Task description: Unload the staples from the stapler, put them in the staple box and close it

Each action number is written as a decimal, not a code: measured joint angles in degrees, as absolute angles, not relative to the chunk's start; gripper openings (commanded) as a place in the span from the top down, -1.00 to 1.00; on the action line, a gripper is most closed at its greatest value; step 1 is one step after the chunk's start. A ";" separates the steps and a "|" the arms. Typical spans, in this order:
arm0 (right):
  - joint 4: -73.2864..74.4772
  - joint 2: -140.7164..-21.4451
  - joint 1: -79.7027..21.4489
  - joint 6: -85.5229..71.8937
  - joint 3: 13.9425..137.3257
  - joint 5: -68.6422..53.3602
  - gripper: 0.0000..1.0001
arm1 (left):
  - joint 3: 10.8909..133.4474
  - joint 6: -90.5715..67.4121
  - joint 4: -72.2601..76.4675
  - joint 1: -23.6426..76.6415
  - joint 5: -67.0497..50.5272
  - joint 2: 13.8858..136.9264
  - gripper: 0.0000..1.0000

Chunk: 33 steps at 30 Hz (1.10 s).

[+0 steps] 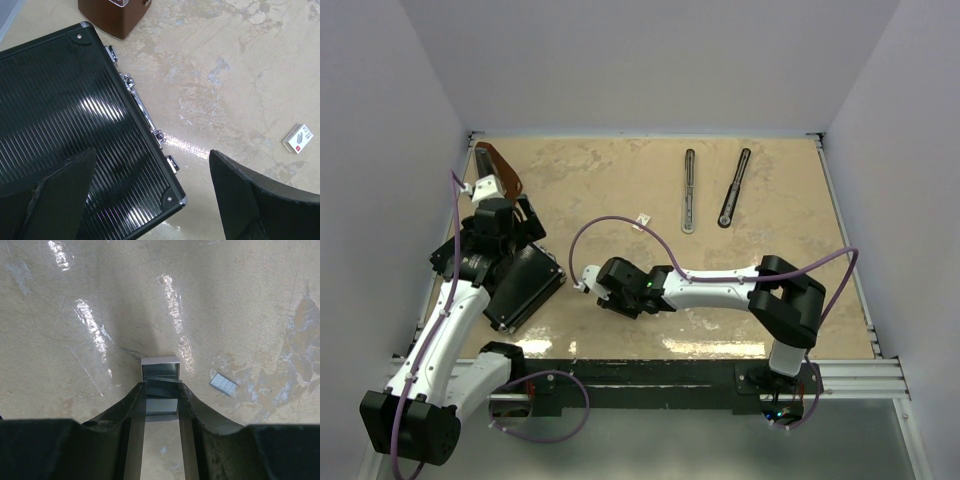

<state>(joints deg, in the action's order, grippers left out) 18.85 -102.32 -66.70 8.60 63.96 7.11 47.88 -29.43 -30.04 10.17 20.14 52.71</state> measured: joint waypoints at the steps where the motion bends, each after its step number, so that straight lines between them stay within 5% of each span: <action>1: 18.87 -102.32 -66.70 8.58 63.96 7.27 0.32 | 47.88 -29.41 -30.04 10.17 20.12 52.71 -1.00; 33: 21.34 -98.26 -63.57 0.36 64.07 13.76 0.22 | 47.88 -29.41 -29.65 10.17 19.07 52.71 -1.00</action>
